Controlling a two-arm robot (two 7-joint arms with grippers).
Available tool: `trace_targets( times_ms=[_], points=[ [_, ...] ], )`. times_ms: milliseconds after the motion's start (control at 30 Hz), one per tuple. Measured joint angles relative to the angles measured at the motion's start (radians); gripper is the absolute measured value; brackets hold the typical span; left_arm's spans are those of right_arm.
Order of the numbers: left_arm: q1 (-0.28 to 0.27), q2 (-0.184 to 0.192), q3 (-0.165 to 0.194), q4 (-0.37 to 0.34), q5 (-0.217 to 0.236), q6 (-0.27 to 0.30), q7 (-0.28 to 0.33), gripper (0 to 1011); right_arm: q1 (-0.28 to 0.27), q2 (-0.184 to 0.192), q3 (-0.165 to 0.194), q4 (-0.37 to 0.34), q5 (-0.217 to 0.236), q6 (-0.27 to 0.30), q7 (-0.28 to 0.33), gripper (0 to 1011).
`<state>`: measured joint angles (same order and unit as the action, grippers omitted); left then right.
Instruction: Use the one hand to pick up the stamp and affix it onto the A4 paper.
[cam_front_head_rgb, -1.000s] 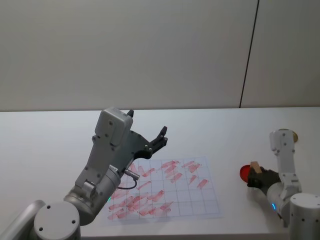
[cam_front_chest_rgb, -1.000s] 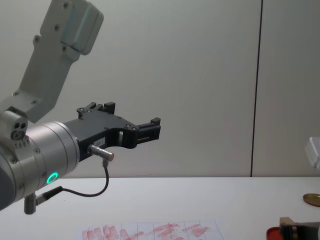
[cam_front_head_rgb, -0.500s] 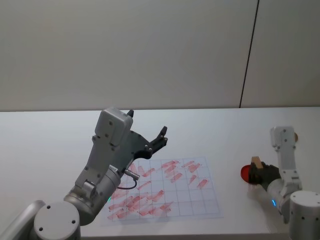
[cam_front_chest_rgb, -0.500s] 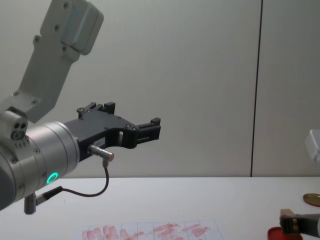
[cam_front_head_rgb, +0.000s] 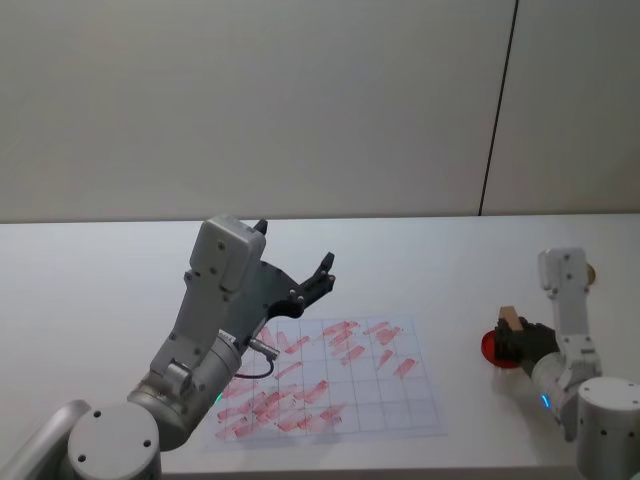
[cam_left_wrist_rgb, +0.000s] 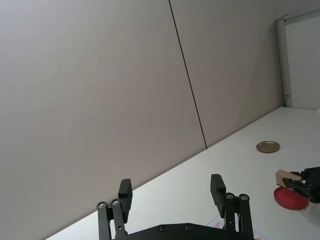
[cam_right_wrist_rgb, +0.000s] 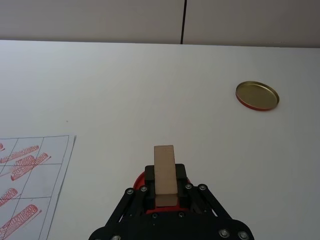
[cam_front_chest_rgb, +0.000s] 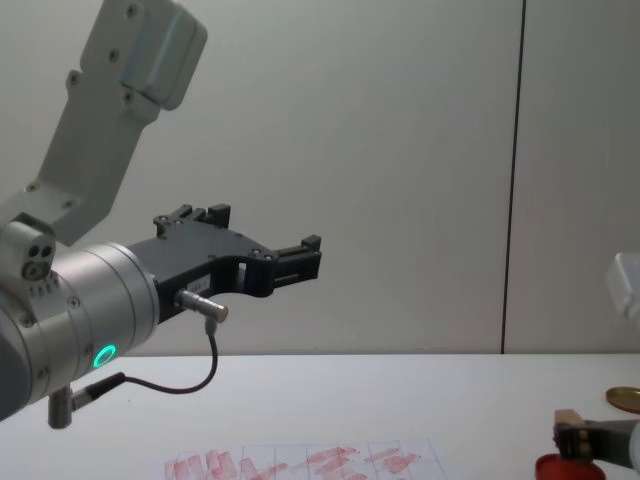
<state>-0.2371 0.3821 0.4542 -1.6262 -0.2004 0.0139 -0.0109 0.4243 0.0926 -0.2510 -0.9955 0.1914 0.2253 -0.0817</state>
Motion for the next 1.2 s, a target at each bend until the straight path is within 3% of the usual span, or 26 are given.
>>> trace_targets(
  times_ms=[533,1200],
  points=[
    [0.0,0.0,0.0,0.0,0.0,0.0,0.0,993,0.061,-0.027,-0.007,0.14,-0.011,-0.03,0.023,221],
    [0.0,0.0,0.0,0.0,0.0,0.0,0.0,993,0.076,-0.038,-0.008,0.182,-0.013,-0.025,0.028,220]
  ],
)
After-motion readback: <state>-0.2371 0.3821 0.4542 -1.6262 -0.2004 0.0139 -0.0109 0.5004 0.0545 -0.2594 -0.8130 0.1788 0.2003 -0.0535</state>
